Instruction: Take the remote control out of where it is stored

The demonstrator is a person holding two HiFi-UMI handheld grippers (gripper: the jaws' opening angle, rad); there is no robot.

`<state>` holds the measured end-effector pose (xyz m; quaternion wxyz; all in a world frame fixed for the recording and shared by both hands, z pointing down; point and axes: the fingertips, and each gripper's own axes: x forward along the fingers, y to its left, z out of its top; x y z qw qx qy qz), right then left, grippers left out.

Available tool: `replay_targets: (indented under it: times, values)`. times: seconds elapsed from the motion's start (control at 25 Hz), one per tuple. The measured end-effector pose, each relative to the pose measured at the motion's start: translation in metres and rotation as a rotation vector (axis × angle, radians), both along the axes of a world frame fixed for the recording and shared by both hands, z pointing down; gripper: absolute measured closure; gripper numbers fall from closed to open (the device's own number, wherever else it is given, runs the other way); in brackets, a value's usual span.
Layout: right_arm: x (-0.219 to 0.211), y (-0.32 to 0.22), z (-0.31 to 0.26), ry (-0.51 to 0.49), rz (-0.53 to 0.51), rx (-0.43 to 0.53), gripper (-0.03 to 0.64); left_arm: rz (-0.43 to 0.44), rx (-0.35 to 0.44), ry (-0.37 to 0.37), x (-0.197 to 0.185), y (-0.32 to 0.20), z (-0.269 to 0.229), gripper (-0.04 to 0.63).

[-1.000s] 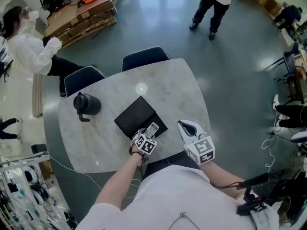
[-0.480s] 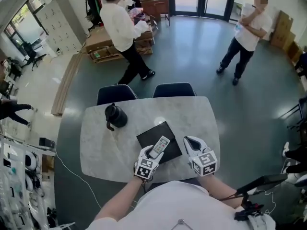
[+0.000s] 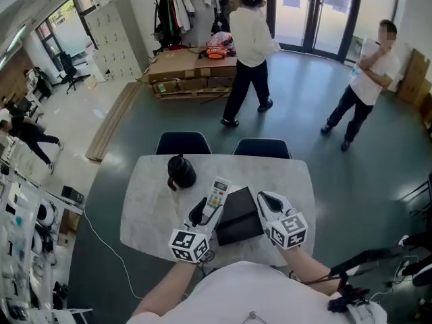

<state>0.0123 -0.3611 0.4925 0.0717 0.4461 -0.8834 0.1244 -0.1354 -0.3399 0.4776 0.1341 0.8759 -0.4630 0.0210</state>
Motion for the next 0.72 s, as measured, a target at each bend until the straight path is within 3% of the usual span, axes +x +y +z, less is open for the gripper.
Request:
replay_targets:
  times: [0.16,0.44,0.72]
  values:
    - [-0.008,-0.004,-0.013,-0.019,-0.024,0.007,0.595,-0.007,0.048,0.034,0.002,-0.003,-0.024,0.36]
    - [-0.017,0.004,-0.014,0.007,-0.074,0.038,0.595,0.013,0.042,0.073,0.008,-0.006,-0.025,0.359]
    - [-0.013,0.003,-0.01,-0.003,-0.056,0.02,0.595,0.022,0.043,0.088,0.012,-0.008,-0.029,0.359]
